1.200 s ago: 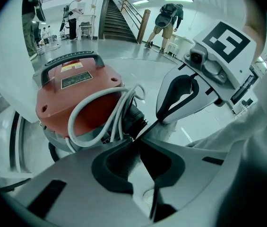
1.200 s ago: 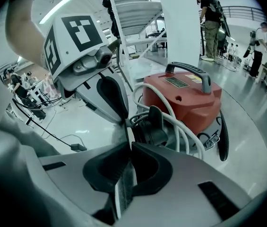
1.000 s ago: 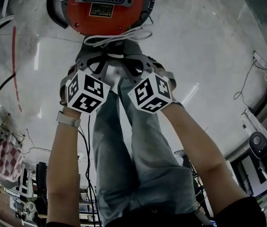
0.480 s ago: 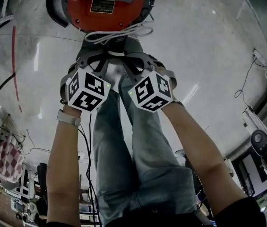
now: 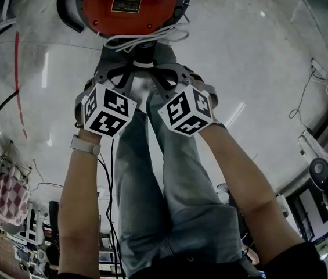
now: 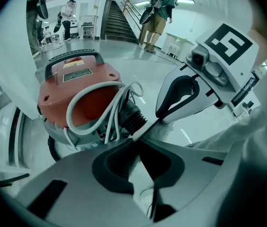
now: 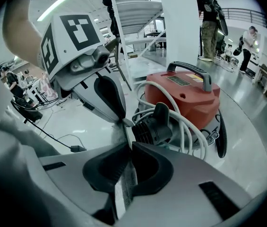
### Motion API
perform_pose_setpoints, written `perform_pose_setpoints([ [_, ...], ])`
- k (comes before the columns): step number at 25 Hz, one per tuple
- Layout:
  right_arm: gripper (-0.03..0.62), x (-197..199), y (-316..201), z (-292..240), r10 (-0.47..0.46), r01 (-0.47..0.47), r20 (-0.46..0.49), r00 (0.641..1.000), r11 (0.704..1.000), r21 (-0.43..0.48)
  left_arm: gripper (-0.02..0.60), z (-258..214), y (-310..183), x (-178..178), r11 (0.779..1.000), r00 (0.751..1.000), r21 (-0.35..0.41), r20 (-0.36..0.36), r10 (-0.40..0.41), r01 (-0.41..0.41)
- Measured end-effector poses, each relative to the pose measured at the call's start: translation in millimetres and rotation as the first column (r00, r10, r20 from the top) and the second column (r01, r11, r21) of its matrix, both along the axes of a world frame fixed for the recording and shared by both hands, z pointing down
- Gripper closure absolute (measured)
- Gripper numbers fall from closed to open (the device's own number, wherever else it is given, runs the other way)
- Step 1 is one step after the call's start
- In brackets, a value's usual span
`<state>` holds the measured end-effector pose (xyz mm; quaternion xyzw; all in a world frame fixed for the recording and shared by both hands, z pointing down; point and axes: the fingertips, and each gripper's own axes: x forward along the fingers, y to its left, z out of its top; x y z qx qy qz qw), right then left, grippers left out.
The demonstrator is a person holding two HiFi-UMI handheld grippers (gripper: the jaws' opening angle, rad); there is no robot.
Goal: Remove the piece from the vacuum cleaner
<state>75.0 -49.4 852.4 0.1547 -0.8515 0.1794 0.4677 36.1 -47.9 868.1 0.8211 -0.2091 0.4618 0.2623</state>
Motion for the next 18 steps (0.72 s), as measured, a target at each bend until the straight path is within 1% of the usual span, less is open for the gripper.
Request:
perform_pose_setpoints([
  [10, 0.546, -2.4, 5.6, 0.4, 0.003, -0.003, 0.000, 1.000, 1.000, -0.002, 0.526, 0.3, 7.2, -2.9, 1.000, 1.000, -0.002, 0.000, -0.021, 0.021],
  [18, 0.548, -2.0, 8.9, 0.3, 0.047, -0.046, 0.013, 0.999, 0.999, -0.013, 0.526, 0.5, 6.1, -2.0, 1.000, 1.000, 0.014, 0.000, -0.013, 0.013],
])
